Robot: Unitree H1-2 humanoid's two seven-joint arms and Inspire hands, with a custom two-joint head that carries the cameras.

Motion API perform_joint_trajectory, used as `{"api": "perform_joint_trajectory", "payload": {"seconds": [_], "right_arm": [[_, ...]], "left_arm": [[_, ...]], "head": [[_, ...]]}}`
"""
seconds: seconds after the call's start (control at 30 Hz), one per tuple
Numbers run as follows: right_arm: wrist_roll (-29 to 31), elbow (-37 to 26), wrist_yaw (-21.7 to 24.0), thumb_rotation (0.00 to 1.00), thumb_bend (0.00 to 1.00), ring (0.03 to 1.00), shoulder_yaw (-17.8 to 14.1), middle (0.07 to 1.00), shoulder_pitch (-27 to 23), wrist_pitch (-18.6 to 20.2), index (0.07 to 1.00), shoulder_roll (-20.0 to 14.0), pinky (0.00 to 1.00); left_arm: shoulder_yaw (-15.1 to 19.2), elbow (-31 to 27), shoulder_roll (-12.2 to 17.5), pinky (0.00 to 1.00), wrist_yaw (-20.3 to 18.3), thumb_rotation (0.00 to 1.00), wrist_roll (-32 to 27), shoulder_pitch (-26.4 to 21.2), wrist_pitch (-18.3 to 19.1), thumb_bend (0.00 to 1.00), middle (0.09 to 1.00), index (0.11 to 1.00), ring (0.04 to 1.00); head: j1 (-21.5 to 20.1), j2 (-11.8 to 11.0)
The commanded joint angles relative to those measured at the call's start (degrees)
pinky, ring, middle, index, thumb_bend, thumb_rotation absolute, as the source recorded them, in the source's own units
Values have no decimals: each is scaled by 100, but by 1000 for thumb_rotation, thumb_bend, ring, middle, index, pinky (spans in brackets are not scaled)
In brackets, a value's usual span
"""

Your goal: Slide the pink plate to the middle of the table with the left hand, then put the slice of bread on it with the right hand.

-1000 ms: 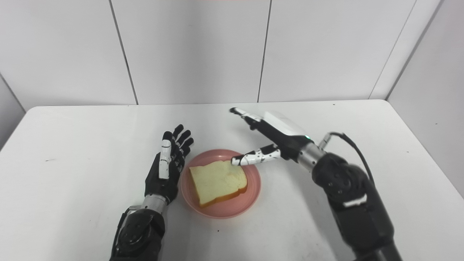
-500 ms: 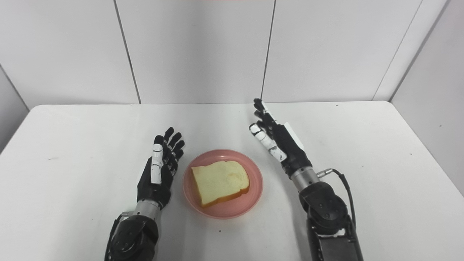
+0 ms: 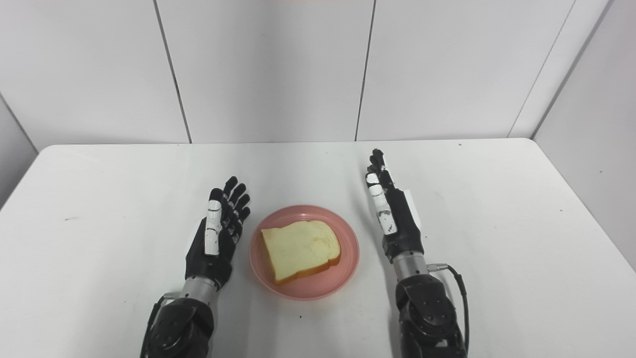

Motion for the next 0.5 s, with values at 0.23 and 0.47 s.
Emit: {"api": "perform_joint_trajectory", "payload": {"seconds": [0.23, 0.47], "right_arm": [[-6, -21, -212, 987, 652, 1000, 100, 1000, 179, -406, 1000, 40, 1000], [71, -208, -200, 966, 608, 1000, 221, 1000, 370, -312, 1000, 87, 1000]], "left_arm": [[60, -7, 57, 1000, -78, 1000, 6, -109, -257, 693, 983, 955, 988], [53, -14, 132, 1000, -155, 1000, -3, -121, -198, 697, 993, 965, 1000]], "head": [[-8, -12], [77, 18]]}}
